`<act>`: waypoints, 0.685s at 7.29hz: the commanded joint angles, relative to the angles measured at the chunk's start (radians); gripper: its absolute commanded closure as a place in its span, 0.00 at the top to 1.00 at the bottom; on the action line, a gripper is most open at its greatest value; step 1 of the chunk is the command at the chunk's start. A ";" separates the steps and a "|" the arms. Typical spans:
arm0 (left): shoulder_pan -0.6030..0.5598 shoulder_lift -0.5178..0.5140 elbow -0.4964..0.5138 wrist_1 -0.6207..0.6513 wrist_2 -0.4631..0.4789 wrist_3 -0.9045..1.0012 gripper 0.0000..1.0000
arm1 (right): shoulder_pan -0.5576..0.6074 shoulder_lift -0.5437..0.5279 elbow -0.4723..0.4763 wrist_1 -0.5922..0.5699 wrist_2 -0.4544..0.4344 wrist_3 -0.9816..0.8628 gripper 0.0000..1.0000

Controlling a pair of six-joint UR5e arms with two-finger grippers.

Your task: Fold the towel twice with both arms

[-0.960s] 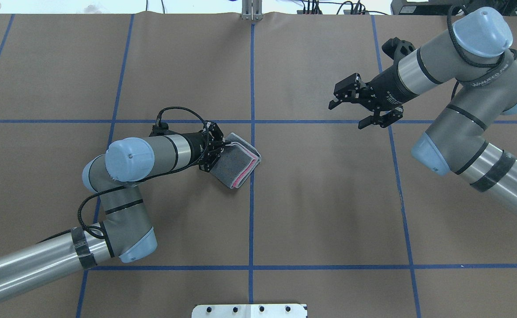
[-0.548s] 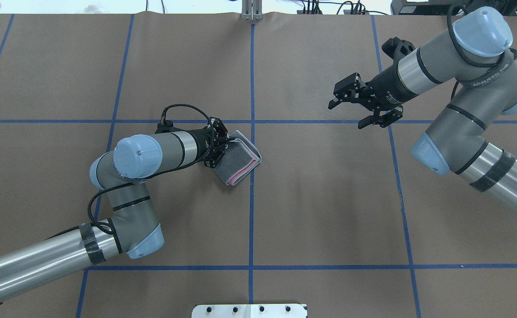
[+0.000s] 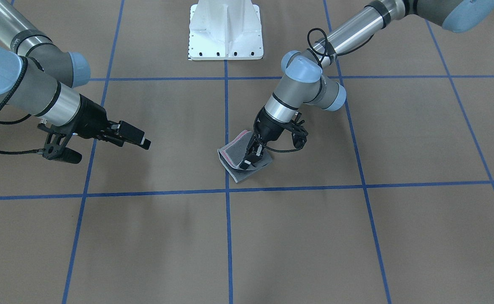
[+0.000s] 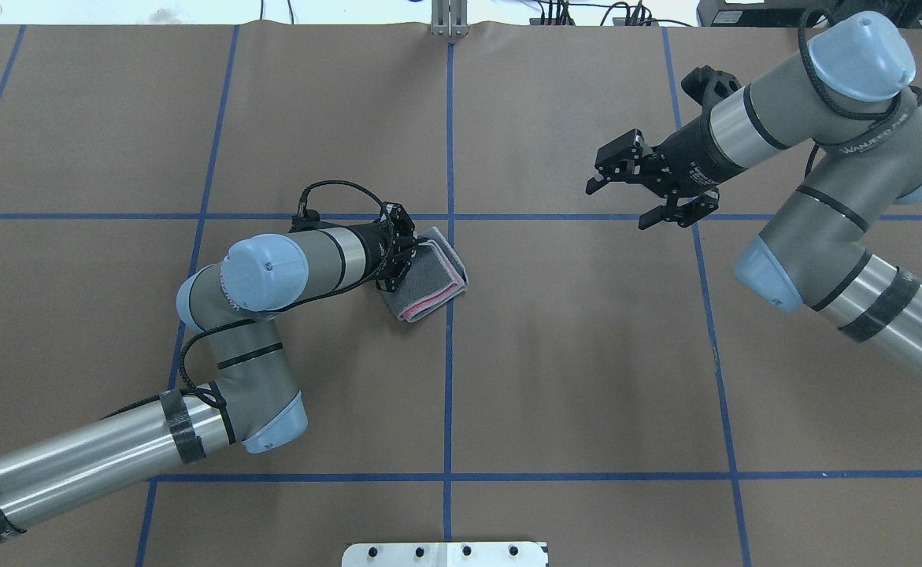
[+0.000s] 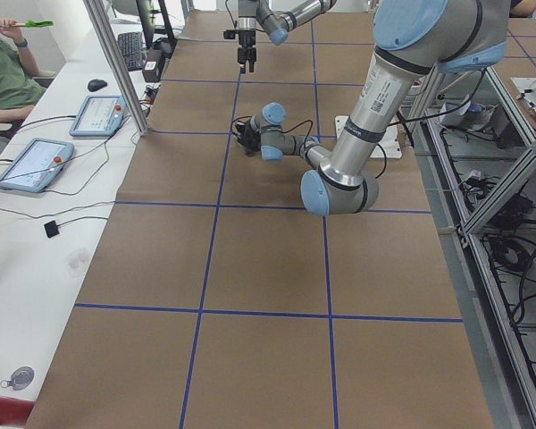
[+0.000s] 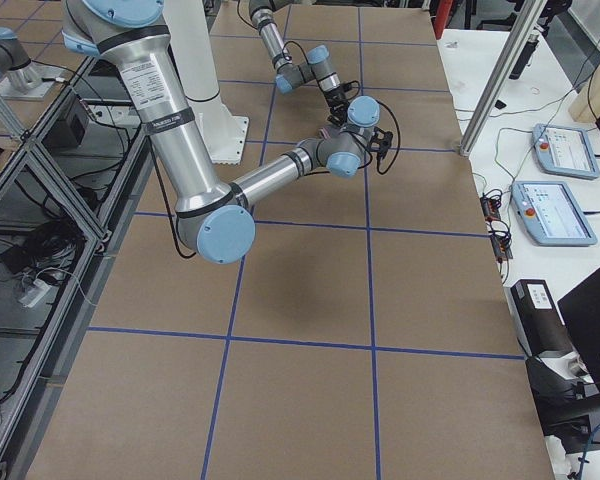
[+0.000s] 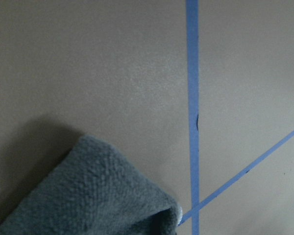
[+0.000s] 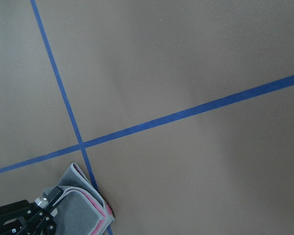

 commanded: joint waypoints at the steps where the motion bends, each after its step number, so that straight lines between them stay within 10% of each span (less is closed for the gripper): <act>1: -0.001 -0.009 0.007 0.000 0.001 -0.011 0.08 | 0.000 -0.002 -0.001 0.000 0.000 -0.001 1.00; 3: -0.010 -0.021 0.021 0.000 0.002 -0.013 0.37 | 0.000 -0.003 -0.001 0.000 0.000 -0.003 1.00; 5: -0.010 -0.061 0.068 0.000 0.002 -0.011 0.94 | 0.000 -0.003 -0.001 0.000 0.000 -0.003 1.00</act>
